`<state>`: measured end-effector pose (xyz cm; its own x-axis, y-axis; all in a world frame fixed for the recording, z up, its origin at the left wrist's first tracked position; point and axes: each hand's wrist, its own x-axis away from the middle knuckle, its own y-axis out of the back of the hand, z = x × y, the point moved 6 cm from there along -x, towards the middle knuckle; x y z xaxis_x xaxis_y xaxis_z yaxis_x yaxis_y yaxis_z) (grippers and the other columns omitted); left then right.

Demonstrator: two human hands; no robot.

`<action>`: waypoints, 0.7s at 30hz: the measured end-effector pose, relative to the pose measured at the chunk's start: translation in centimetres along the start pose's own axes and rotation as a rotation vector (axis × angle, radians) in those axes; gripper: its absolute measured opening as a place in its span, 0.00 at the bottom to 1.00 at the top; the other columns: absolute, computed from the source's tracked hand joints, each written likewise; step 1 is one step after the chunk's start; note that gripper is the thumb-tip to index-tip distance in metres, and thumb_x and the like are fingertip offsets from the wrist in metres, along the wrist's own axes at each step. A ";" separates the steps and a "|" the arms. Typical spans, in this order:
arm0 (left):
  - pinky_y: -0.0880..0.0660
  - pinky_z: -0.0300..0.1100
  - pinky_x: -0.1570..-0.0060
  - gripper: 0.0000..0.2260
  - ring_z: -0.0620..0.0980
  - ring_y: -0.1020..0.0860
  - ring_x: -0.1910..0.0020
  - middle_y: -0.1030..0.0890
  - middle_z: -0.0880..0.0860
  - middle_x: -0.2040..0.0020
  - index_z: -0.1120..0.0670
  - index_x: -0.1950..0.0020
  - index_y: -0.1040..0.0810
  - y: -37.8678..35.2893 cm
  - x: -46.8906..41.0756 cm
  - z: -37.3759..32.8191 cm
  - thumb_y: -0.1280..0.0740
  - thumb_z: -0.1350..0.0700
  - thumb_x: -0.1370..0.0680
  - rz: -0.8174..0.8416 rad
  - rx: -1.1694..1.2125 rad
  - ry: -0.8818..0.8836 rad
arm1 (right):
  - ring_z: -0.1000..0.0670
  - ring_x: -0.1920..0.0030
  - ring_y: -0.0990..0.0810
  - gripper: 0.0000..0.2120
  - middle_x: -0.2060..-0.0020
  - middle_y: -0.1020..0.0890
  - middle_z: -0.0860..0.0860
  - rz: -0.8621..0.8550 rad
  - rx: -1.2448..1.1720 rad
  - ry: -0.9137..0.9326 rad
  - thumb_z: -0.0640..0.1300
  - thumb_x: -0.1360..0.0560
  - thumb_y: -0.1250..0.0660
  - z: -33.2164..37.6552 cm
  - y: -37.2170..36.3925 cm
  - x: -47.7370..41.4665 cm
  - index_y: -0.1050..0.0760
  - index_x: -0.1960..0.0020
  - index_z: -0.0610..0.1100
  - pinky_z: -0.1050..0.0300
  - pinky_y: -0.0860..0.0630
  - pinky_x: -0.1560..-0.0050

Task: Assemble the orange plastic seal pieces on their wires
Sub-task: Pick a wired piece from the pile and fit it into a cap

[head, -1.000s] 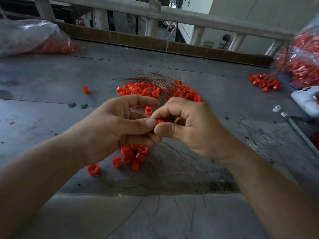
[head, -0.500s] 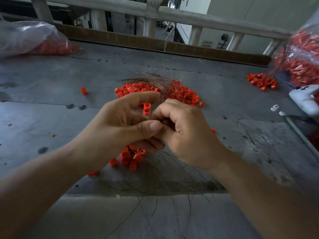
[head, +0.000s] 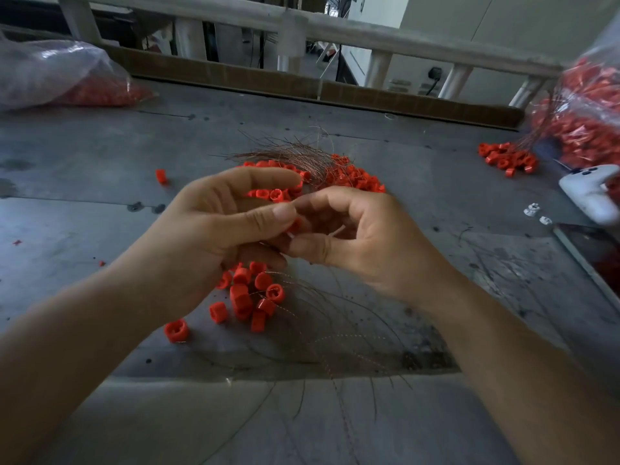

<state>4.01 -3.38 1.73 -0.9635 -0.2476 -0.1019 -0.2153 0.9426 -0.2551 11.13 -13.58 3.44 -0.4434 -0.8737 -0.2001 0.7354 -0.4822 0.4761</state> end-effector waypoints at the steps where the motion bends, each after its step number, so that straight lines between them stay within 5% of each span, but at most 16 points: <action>1: 0.23 0.37 0.71 0.18 0.49 0.18 0.67 0.17 0.57 0.62 0.52 0.53 0.17 0.1 0.0 -0.2 0.25 0.53 0.42 -0.009 0.030 -0.014 | 0.59 0.58 0.20 0.14 0.59 0.19 0.55 -0.007 -0.012 0.000 0.51 0.36 0.32 0.0 0.1 0.0 0.23 0.52 0.50 0.69 0.25 0.56; 4: 0.23 0.35 0.69 0.14 0.47 0.18 0.67 0.16 0.56 0.61 0.52 0.54 0.16 0.5 -0.1 -0.7 0.29 0.56 0.39 -0.016 0.090 -0.048 | 0.62 0.66 0.22 0.03 0.68 0.21 0.59 -0.066 -0.013 0.025 0.43 0.30 0.33 0.2 0.8 0.0 0.23 0.58 0.51 0.71 0.27 0.64; 11: 0.24 0.33 0.67 0.07 0.43 0.20 0.68 0.17 0.53 0.63 0.55 0.65 0.17 0.8 0.0 -1.7 0.28 0.57 0.41 -0.023 0.045 -0.133 | 0.61 0.77 0.30 0.05 0.77 0.25 0.59 -0.177 0.046 0.048 0.45 0.31 0.32 0.7 2.8 0.2 0.23 0.65 0.48 0.73 0.36 0.74; 14: 0.24 0.33 0.69 0.12 0.45 0.20 0.69 0.19 0.51 0.69 0.53 0.67 0.17 1.6 0.0 -1.9 0.23 0.58 0.49 -0.105 -0.160 -0.132 | 0.60 0.75 0.30 0.06 0.76 0.25 0.57 -0.190 0.108 0.043 0.48 0.32 0.31 0.5 3.3 0.2 0.23 0.65 0.48 0.70 0.35 0.73; 18: 0.21 0.38 0.62 0.16 0.48 0.19 0.66 0.18 0.49 0.65 0.46 0.62 0.18 2.3 0.2 -2.5 0.30 0.43 0.47 -0.202 -0.605 -0.197 | 0.60 0.73 0.29 0.06 0.75 0.25 0.59 -0.130 0.292 0.007 0.45 0.30 0.30 -0.5 3.1 -0.1 0.23 0.65 0.49 0.71 0.34 0.70; 21: 0.23 0.35 0.63 0.12 0.44 0.20 0.68 0.18 0.43 0.67 0.42 0.62 0.19 2.4 0.0 -2.1 0.28 0.48 0.45 -0.168 -0.812 -0.160 | 0.62 0.71 0.27 0.07 0.75 0.25 0.60 -0.053 0.366 -0.013 0.45 0.30 0.30 -1.0 2.8 -0.2 0.24 0.65 0.51 0.72 0.33 0.69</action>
<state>3.18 -0.62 3.09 -0.8876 -0.3698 -0.2746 -0.4599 0.7434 0.4856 13.81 -14.86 3.94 -0.4844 -0.8461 -0.2225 0.4806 -0.4699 0.7404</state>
